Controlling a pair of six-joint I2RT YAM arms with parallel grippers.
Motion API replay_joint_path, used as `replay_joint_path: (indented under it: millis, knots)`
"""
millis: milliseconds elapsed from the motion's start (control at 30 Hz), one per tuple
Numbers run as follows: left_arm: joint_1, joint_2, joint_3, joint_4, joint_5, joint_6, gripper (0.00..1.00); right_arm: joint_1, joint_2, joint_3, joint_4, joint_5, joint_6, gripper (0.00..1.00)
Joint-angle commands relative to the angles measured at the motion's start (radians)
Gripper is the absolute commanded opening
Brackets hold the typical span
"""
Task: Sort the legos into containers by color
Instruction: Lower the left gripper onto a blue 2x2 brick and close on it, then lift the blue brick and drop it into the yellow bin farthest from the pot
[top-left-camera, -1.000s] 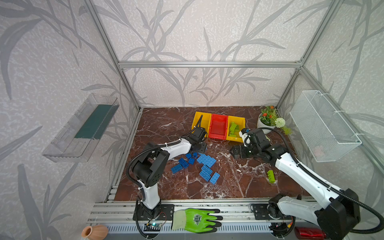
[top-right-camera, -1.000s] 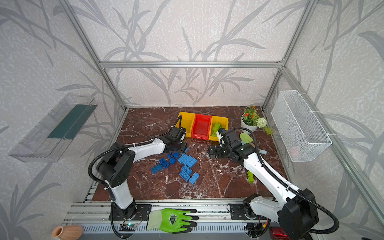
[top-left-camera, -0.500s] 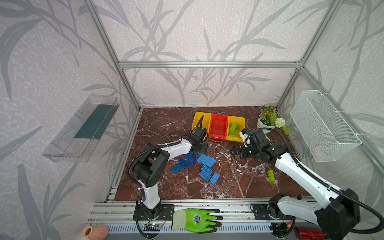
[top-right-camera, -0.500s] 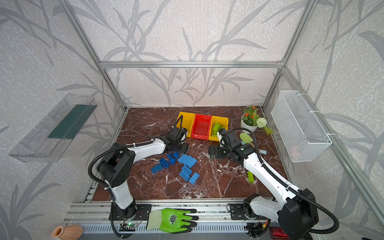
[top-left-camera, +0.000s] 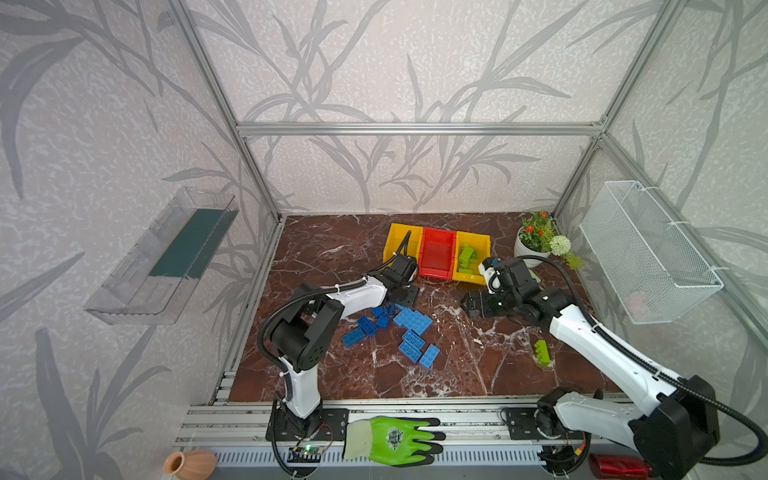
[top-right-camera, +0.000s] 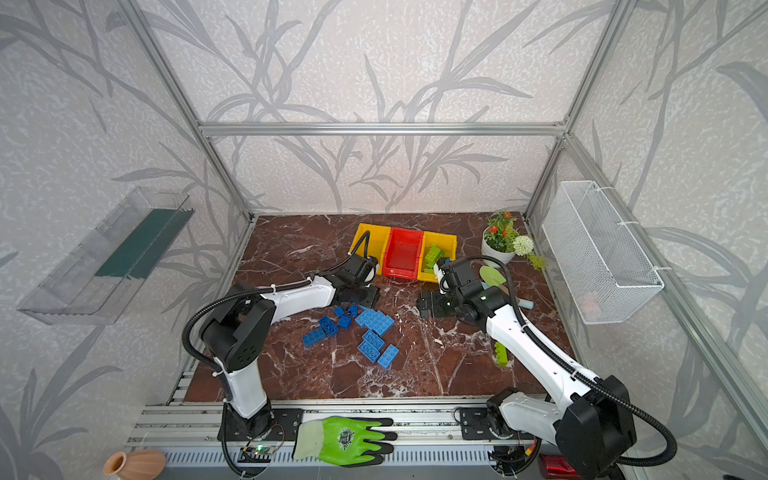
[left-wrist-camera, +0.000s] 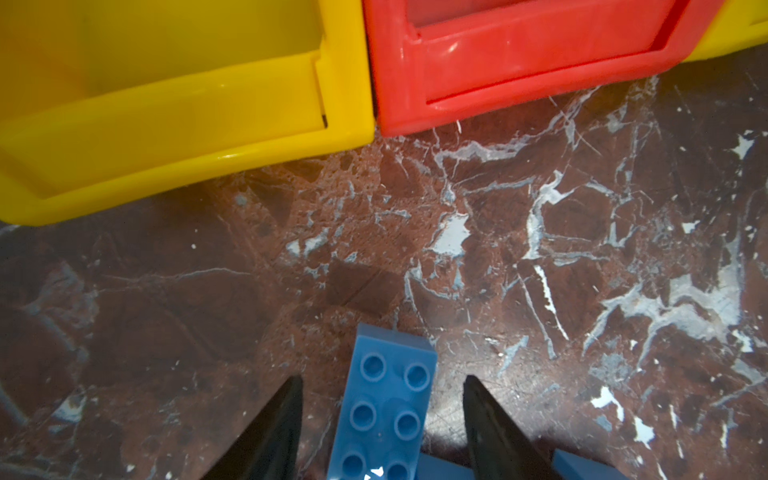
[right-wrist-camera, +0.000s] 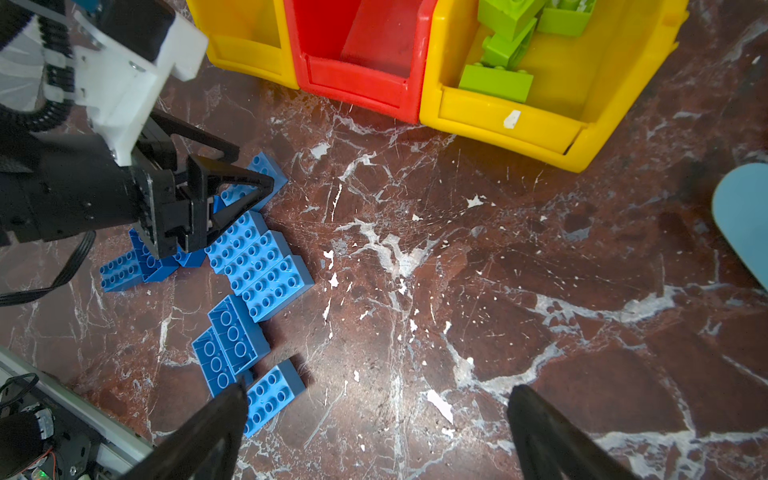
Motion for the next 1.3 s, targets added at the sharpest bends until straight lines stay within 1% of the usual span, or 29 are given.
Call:
replay_joint_path:
  millis: [0, 267, 367, 567, 700, 800, 867, 933, 1033, 1267]
  knots:
    - [-0.005, 0.016, 0.015, -0.016, -0.005, 0.013, 0.61, -0.003, 0.006, 0.012, -0.017, 0.006, -0.013, 0.97]
    - [-0.005, 0.039, 0.016, -0.015, -0.004, 0.005, 0.57, -0.004, 0.004, 0.013, -0.020, 0.011, -0.016, 0.97]
    - [-0.005, 0.041, 0.016, -0.016, -0.005, 0.004, 0.51, -0.003, 0.003, 0.013, -0.020, 0.012, -0.016, 0.97]
    - [-0.005, 0.047, 0.010, -0.018, 0.000, 0.000, 0.44, -0.003, 0.003, 0.013, -0.020, 0.013, -0.015, 0.97]
    - [-0.005, 0.048, 0.008, -0.016, -0.008, -0.006, 0.34, -0.003, 0.000, 0.013, -0.020, 0.012, -0.014, 0.97]
    - [-0.005, 0.047, 0.011, -0.020, -0.016, -0.003, 0.32, -0.003, -0.003, 0.013, -0.025, 0.014, -0.014, 0.97]
    - [-0.005, 0.046, 0.014, -0.023, -0.020, -0.005, 0.28, -0.004, -0.006, 0.014, -0.025, 0.015, -0.016, 0.97]
    - [-0.005, 0.047, 0.020, -0.028, -0.024, -0.002, 0.27, -0.003, -0.008, 0.014, -0.028, 0.018, -0.016, 0.97]
    - [-0.004, 0.046, 0.038, -0.046, -0.051, -0.005, 0.23, -0.004, -0.012, 0.016, -0.028, 0.020, -0.017, 0.97]
    - [0.000, 0.029, 0.094, -0.086, -0.089, 0.006, 0.21, -0.004, -0.015, 0.023, -0.031, 0.023, -0.020, 0.97]
